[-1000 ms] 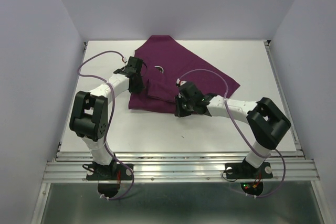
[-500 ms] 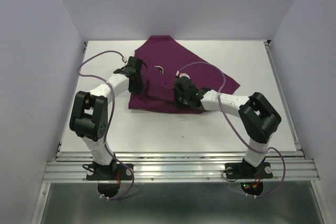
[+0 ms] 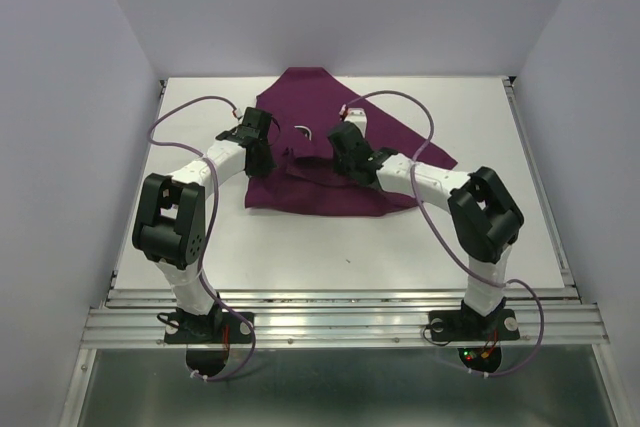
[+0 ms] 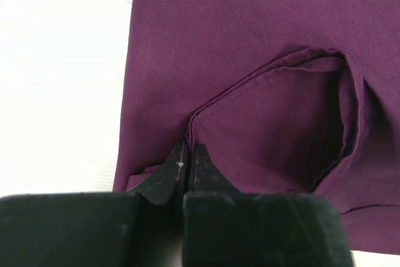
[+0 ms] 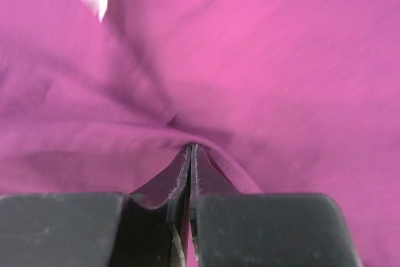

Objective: Prepare the surgical pack
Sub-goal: Pack the surgical kit at the center of the board.

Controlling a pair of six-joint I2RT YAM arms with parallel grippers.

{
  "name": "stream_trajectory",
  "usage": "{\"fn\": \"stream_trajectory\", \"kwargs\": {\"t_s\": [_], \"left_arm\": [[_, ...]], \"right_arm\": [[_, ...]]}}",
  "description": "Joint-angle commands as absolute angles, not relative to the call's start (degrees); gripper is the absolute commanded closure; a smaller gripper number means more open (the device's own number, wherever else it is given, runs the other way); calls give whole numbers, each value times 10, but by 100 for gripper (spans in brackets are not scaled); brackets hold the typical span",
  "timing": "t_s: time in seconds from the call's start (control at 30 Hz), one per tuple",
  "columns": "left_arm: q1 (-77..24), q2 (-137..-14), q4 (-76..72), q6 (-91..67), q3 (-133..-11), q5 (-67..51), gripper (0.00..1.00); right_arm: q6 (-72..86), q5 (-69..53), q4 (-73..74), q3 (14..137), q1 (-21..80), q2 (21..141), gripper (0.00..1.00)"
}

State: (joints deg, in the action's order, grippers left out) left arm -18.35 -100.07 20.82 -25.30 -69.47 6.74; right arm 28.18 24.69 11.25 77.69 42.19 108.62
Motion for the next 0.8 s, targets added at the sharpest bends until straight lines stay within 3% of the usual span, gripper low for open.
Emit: {"fn": "stream_trajectory", "kwargs": {"t_s": [0.0,0.3,0.57,0.77], "left_arm": [[-185,-995,194,-243,-723,66,100],[-184,-1005,198,-244,-735,64,100],[-185,-1008,204,-243,-740,68,100],[-185,-1010,204,-246,-739,70,100]], "right_arm": [[272,275,91,810,385,1076,97],[219,135,56,733,396,1007,92],[228,111,56,640,443,988,92],[249,122,53,638,443,1006,92]]}}
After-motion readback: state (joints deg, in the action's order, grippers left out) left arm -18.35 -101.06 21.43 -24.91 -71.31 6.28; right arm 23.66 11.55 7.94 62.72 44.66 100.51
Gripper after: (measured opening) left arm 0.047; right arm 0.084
